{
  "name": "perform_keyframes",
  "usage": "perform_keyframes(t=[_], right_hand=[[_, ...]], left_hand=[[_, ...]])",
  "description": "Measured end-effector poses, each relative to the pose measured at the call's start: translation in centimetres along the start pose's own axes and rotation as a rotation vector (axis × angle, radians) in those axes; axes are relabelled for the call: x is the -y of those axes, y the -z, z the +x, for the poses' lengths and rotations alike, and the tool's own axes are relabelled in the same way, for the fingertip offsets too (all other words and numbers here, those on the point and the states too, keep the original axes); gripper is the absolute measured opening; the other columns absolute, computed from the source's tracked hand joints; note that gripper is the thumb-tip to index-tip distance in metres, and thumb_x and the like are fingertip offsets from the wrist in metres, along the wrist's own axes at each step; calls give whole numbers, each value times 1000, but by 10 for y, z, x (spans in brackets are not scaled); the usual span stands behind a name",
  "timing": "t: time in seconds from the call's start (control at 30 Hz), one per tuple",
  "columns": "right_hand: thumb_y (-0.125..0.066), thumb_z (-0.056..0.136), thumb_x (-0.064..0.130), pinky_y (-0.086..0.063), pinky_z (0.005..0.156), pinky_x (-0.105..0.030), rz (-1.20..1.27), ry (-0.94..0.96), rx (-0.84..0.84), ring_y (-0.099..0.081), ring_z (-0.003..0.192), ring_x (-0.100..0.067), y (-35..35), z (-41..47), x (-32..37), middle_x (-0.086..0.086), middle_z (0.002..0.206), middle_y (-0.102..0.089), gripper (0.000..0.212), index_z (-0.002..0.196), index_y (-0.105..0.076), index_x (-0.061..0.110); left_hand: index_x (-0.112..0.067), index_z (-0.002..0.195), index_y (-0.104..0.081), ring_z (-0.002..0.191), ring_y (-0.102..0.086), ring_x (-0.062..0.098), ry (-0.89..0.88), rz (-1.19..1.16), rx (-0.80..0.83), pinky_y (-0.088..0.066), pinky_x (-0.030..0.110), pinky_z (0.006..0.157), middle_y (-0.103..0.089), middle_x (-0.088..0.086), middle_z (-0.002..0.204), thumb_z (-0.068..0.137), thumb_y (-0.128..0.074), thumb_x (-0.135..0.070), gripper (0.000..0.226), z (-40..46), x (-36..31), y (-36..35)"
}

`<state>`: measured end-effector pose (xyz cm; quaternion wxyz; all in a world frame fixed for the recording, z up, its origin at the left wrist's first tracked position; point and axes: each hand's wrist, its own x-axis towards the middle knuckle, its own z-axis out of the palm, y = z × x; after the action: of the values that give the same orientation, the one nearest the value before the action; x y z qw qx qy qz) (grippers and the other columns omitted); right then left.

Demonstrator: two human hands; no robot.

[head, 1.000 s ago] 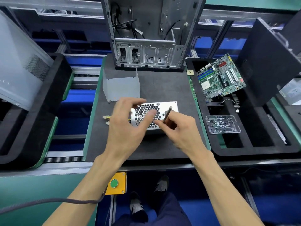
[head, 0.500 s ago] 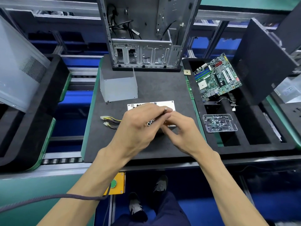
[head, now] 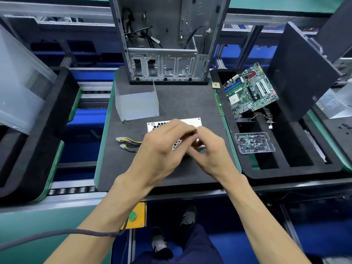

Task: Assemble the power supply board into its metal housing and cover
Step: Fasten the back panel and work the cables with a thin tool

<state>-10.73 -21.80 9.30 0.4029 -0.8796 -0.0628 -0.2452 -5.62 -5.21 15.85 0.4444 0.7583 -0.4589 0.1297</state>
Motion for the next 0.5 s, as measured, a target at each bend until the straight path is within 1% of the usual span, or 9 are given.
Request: perform_keyframes(t=[0.07,0.13,0.2,0.27,0.33,0.37,0.43,0.47,0.5], right_hand=[[-65,93,13,-54,76,-22,79,22,28,-62,82,-17,2,1,4,-1,99,-63,9,101,-66,9],[-64,94,7,-51,82,-16,69,53,46,-65,86,-16,3,0,6,-3,100,-67,12,104,-69,2],[-66,95,8,-52,81,-20,45,40,36,-68,85,-20,4,1,6,-7,95,-72,14,104,-71,0],[-67,94,10,-55,79,-28,25,26,11,-70,84,-23,6,2,4,-9,93,-74,14,101,-72,0],[-71,90,4,-54,75,-35,-7,19,3,-68,82,-26,4,2,1,-10,90,-71,8,97,-71,0],[-73,89,2,-53,73,-33,-25,23,-2,-66,80,-26,1,2,1,-10,88,-69,8,96,-70,1],[-72,90,6,-52,70,-25,-33,40,-23,-61,77,-22,-5,1,1,-8,85,-63,11,100,-69,4],[-70,91,11,-53,69,-25,-16,35,-32,-61,76,-22,-7,2,1,-9,85,-63,12,101,-69,5],[-69,92,16,-55,69,-29,15,19,-38,-62,76,-23,-7,3,2,-10,87,-64,15,102,-68,4]], left_hand=[[1,103,-71,84,-65,25,-17,31,37,-52,37,75,-69,7,95,96,-67,-5,10,0,3,3],[2,110,-69,89,-66,24,-32,15,66,-52,36,80,-70,9,99,97,-62,-2,16,0,5,5],[3,118,-68,92,-66,25,-30,-18,84,-52,35,82,-70,10,100,97,-60,-2,23,1,5,6],[3,122,-67,89,-67,25,-25,-23,74,-54,37,81,-70,10,97,96,-63,-3,27,0,5,6],[1,115,-70,84,-68,25,-12,-27,40,-56,39,77,-71,9,94,92,-71,-6,24,-1,4,4],[1,109,-72,83,-68,26,-2,-31,21,-56,40,74,-71,9,92,91,-73,-7,20,-1,4,3],[2,99,-73,81,-66,28,20,-45,-6,-55,41,71,-70,10,90,91,-73,-6,11,-2,3,1],[3,99,-73,81,-66,29,33,-61,-8,-55,41,71,-70,11,90,92,-72,-4,10,-3,2,1],[3,101,-73,83,-65,29,41,-80,4,-54,41,73,-69,11,92,93,-70,-3,10,-3,2,1]])
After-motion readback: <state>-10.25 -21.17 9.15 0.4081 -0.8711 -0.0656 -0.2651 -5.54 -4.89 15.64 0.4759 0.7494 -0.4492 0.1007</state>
